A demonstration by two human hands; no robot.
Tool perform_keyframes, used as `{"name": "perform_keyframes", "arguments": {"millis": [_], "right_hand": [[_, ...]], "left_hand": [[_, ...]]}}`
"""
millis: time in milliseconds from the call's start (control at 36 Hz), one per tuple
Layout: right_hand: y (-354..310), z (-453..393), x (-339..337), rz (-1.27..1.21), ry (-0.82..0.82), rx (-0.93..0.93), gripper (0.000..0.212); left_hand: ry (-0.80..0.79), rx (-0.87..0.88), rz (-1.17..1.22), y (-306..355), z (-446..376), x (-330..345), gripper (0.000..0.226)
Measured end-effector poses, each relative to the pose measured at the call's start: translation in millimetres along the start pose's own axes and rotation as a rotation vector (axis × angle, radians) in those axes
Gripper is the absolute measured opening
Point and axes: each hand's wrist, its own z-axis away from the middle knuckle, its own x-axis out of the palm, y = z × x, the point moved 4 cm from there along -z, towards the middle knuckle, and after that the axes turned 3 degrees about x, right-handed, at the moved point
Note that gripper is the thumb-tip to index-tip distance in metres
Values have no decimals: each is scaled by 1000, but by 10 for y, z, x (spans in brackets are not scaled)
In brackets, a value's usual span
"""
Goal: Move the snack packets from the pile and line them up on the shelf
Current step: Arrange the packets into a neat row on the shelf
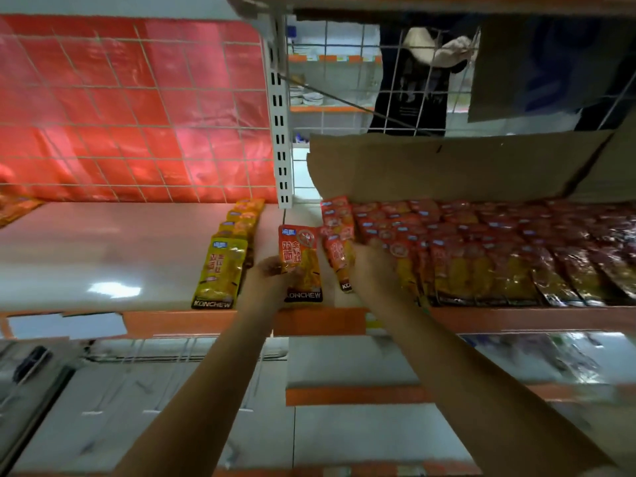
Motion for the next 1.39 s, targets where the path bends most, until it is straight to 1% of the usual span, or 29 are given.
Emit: {"name": "perform_keyframes", "arguments": {"millis": [111,250,333,417,528,611,722,778,833,917,1056,1222,1389], "right_hand": [[-86,3,15,102,-32,-38,32],[-158,-42,19,155,-143,-43,23],[-224,-57,4,230,-203,-24,23],[-269,-65,-9,300,-229,-60,28],[-270,-69,-44,328,-228,-107,28],[-209,-63,-96,308,-207,-126,22],[-63,-9,-194,295,-145,-171,16],[19,29,-244,302,-114,-184,15],[79,50,-281,303,-83,-190,16],[157,51,-305,295,-64,-186,18],[258,67,-345,277,-48,-166,22],[307,75,-372,247,-27,-151,24],[310,66,-336,267,3,-154,26]], "left_hand": [[32,25,-42,3,2,45,27],[37,38,-50,23,36,65,22],[34,47,-49,26,51,68,22],[31,51,-62,22,50,65,20],[28,50,-78,6,36,59,24],[23,50,-81,-1,21,62,26],[4,40,-111,-19,-8,170,48],[-1,87,-208,-25,-27,284,61],[4,172,-407,-14,-40,391,65],[-14,285,-660,-19,-63,490,57],[-72,363,-944,-30,-70,601,40],[-81,421,-1111,-12,-60,686,41],[-85,402,-1146,-60,-78,735,41]]}}
